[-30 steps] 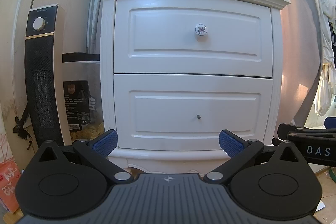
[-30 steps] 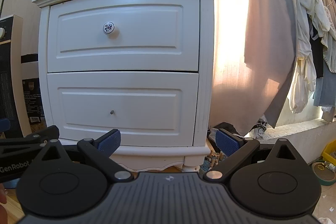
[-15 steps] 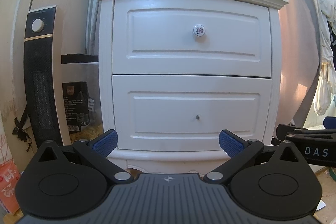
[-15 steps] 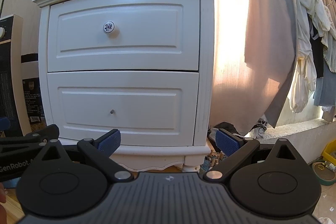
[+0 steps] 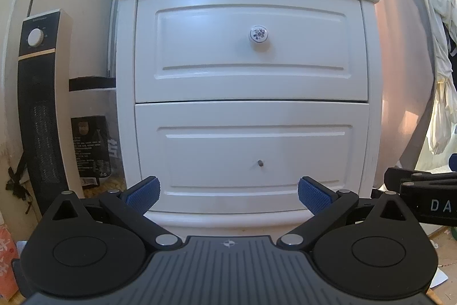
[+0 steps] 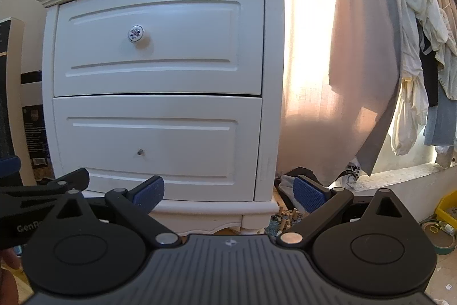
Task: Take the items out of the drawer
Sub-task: 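Move the left gripper toward the knob of the lower drawer, then close the left gripper on the lower drawer knob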
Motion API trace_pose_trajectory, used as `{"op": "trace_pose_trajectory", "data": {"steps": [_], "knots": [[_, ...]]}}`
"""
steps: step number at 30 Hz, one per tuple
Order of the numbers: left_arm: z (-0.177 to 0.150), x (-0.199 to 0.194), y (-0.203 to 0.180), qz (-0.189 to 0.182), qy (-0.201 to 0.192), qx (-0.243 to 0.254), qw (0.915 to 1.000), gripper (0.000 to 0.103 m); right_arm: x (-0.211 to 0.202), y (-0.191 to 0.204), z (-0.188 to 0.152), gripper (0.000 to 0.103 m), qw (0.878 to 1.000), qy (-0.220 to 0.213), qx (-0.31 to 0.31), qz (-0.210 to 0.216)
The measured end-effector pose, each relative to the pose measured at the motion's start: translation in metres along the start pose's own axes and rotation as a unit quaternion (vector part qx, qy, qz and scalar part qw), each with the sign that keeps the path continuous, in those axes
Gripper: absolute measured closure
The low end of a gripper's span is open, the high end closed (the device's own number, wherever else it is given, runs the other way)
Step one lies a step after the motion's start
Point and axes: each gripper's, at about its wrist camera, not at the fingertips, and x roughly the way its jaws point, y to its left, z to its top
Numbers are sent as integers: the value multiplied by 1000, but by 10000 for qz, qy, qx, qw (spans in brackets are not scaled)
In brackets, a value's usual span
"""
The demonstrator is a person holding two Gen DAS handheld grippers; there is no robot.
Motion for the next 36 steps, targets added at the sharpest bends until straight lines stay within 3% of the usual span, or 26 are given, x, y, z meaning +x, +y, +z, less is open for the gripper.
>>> {"op": "trace_pose_trajectory", "data": {"steps": [10, 16, 22, 25, 29, 30, 32, 36], "knots": [[-3, 29, -9, 42, 31, 93, 9999, 0, 13, -8, 1, 0, 9999, 15, 41, -95], [-12, 62, -22, -280, 18, 173, 9995, 0, 19, -11, 0, 0, 9999, -5, -5, -145], [-16, 93, -32, -197, -405, 81, 9990, 0, 28, -16, 1, 0, 9998, 29, 2, -187], [-18, 116, -41, 73, -509, 172, 9985, 0, 31, -18, 2, 0, 9998, 31, -6, -196], [-19, 143, -45, 124, -527, 109, 9985, 0, 33, -20, 2, 0, 9998, 27, -35, -184], [-20, 146, -46, 142, -612, 106, 9980, 2, 34, -20, 2, 0, 9998, 34, -53, -188], [-21, 147, -48, 183, -779, 147, 9967, 19, 36, -21, 2, 0, 9998, 54, -75, -197], [-19, 153, -49, 58, -576, 20, 9983, 34, 39, -22, 1, 0, 9998, 72, -79, -191]]}}
